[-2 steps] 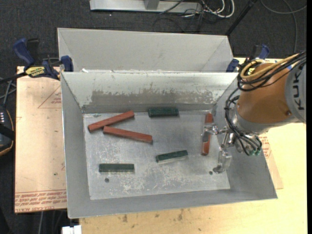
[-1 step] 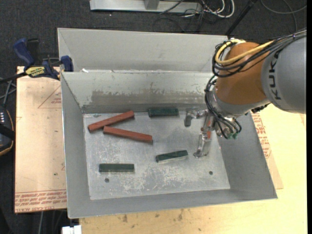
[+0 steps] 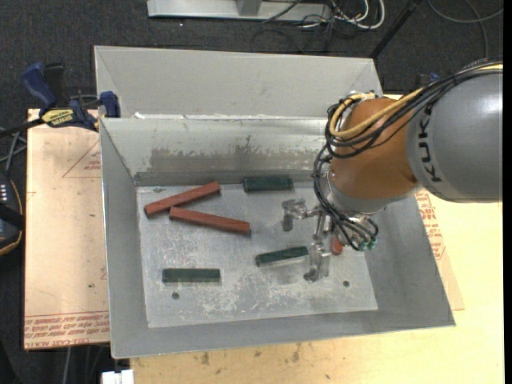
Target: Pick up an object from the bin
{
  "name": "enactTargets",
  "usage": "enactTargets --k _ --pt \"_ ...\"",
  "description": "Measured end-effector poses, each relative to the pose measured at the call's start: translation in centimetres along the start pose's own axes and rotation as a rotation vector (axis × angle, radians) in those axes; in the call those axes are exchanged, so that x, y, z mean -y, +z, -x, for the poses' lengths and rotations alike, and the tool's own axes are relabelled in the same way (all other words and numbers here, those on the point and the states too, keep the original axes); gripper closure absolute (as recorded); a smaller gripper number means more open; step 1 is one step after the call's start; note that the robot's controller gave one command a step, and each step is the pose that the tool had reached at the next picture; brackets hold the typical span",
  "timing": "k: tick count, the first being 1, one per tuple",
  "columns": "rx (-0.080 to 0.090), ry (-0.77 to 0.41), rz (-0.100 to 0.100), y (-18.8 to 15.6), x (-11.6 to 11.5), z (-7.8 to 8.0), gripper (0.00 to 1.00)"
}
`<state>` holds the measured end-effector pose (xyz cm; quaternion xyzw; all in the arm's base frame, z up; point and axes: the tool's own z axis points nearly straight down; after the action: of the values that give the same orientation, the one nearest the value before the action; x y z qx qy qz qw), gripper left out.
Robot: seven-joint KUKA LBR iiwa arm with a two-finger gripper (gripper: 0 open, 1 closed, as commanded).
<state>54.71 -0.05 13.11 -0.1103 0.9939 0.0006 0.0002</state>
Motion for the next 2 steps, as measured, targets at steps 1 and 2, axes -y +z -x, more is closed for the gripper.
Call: enactTargets --k 1,2 --pt "0.005 0.213 0.000 4.3 0.6 1.8 0.00" --pt "0.005 0.140 -0.002 6.0 -0.3 0.6 1.00"
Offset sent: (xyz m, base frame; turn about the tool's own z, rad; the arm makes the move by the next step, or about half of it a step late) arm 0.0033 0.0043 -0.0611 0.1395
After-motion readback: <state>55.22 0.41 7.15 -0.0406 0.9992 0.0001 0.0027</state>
